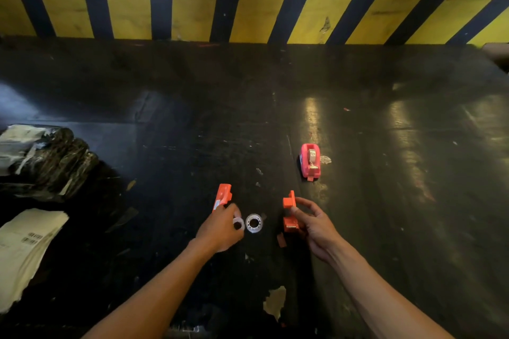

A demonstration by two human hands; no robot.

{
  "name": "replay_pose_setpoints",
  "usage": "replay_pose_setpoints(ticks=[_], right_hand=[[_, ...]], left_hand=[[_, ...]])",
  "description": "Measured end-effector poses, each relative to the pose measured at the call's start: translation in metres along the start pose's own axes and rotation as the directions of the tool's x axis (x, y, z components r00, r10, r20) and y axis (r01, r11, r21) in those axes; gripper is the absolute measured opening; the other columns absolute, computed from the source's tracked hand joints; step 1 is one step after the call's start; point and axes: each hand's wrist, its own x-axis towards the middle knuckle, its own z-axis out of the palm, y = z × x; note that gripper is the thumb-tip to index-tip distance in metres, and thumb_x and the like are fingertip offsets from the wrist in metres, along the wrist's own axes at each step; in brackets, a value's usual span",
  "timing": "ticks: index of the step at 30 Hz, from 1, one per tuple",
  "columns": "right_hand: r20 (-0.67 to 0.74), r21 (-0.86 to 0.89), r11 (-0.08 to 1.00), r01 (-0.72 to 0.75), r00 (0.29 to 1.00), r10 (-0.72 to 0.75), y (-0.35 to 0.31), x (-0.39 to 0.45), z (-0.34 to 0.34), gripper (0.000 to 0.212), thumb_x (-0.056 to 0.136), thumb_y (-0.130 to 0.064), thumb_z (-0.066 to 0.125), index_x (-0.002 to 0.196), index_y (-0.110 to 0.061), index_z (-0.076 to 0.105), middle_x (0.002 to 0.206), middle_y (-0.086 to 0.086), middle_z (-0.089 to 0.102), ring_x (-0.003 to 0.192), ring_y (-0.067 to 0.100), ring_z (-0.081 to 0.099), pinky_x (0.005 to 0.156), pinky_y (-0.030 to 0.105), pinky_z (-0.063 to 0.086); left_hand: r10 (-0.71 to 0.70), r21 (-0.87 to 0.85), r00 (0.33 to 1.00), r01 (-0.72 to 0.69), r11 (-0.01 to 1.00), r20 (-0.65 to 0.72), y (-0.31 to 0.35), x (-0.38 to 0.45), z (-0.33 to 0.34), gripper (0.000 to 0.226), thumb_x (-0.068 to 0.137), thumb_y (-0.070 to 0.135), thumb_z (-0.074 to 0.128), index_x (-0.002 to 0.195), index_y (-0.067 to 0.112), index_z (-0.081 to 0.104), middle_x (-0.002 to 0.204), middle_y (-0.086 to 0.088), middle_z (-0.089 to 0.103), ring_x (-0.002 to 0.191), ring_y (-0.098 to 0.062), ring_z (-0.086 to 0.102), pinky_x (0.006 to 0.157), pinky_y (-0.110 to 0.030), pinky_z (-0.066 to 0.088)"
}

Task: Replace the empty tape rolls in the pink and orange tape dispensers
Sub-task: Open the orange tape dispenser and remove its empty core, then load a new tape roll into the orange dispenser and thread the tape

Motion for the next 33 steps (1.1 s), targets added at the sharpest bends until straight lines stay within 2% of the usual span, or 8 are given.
replay_pose_setpoints(ticks=[3,9,17,20,23,26,29,33], right_hand=[[-0.003,0.033,0.999,-0.014,1.000,0.014,0.000,0.000,-0.002,0.029,0.091,-0.005,0.067,0.116,-0.019,0.064,0.113,0.017,0.069,0.102,0.031,0.066,0.088,0.047,0.055],[-0.008,0.006,1.000,-0.017,1.000,0.018,0.001,0.004,0.001,0.030,0.092,-0.005,0.067,0.118,-0.020,0.064,0.112,0.017,0.071,0.096,0.029,0.069,0.073,0.040,0.056],[-0.009,-0.071,0.997,-0.019,1.000,0.018,-0.001,0.002,0.002,0.030,0.092,-0.010,0.067,0.119,-0.024,0.063,0.117,0.015,0.068,0.106,0.033,0.067,0.074,0.043,0.057],[-0.012,-0.128,0.992,-0.011,1.000,0.009,0.002,0.001,0.002,0.032,0.092,-0.013,0.068,0.120,-0.025,0.062,0.119,0.013,0.066,0.108,0.031,0.065,0.080,0.044,0.057],[-0.008,-0.158,0.987,-0.014,1.000,0.013,0.004,0.002,-0.001,0.035,0.091,-0.013,0.069,0.124,-0.024,0.061,0.119,0.015,0.066,0.107,0.032,0.066,0.086,0.046,0.058],[0.035,-0.169,0.985,-0.039,0.998,0.045,0.002,-0.002,-0.002,0.035,0.090,-0.011,0.070,0.122,-0.022,0.061,0.122,0.015,0.063,0.106,0.031,0.066,0.073,0.039,0.059],[0.099,-0.209,0.978,-0.012,0.995,0.033,0.002,-0.003,0.001,0.037,0.088,-0.011,0.072,0.121,-0.021,0.060,0.124,0.016,0.061,0.111,0.033,0.062,0.075,0.039,0.057],[0.125,-0.206,0.977,0.062,0.991,-0.037,0.005,0.000,0.008,0.038,0.086,-0.011,0.074,0.120,-0.021,0.058,0.121,0.017,0.063,0.110,0.034,0.065,0.086,0.048,0.059]], left_hand=[[-0.038,0.240,0.999,0.032,0.970,0.023,-0.015,-0.005,0.007,0.033,0.091,0.025,0.070,0.120,0.028,0.057,0.131,-0.002,0.054,0.106,-0.016,0.061,0.091,-0.039,0.058],[0.022,0.273,1.000,-0.018,0.962,-0.012,-0.011,-0.006,0.013,0.050,0.092,0.032,0.069,0.137,0.027,0.048,0.147,-0.007,0.040,0.130,-0.024,0.048,0.102,-0.042,0.053],[0.137,0.345,0.989,-0.147,0.927,0.055,0.030,0.013,0.025,0.076,0.092,0.034,0.071,0.156,0.024,0.031,0.155,-0.009,0.035,0.141,-0.028,0.041,0.110,-0.044,0.047],[0.093,0.337,0.994,-0.109,0.935,0.064,0.034,0.022,0.027,0.063,0.093,0.035,0.070,0.148,0.019,0.044,0.149,-0.010,0.044,0.134,-0.027,0.050,0.107,-0.044,0.049],[0.025,0.182,0.999,-0.030,0.983,0.033,0.032,0.029,0.027,0.049,0.090,0.032,0.073,0.133,0.018,0.054,0.134,-0.008,0.054,0.116,-0.022,0.061,0.099,-0.039,0.054],[-0.111,-0.217,0.994,0.111,0.970,0.015,0.032,0.034,0.025,0.041,0.085,0.028,0.079,0.115,0.019,0.053,0.115,-0.006,0.063,0.099,-0.019,0.068,0.087,-0.035,0.060],[-0.256,-0.648,0.961,0.261,0.715,0.104,0.042,0.031,0.021,0.041,0.085,0.024,0.081,0.115,0.016,0.053,0.117,-0.010,0.065,0.097,-0.021,0.072,0.081,-0.033,0.062],[-0.240,-0.872,0.951,0.282,0.401,0.197,0.054,0.028,0.021,0.049,0.088,0.014,0.077,0.131,0.011,0.054,0.127,-0.013,0.065,0.107,-0.025,0.070,0.085,-0.035,0.062]])
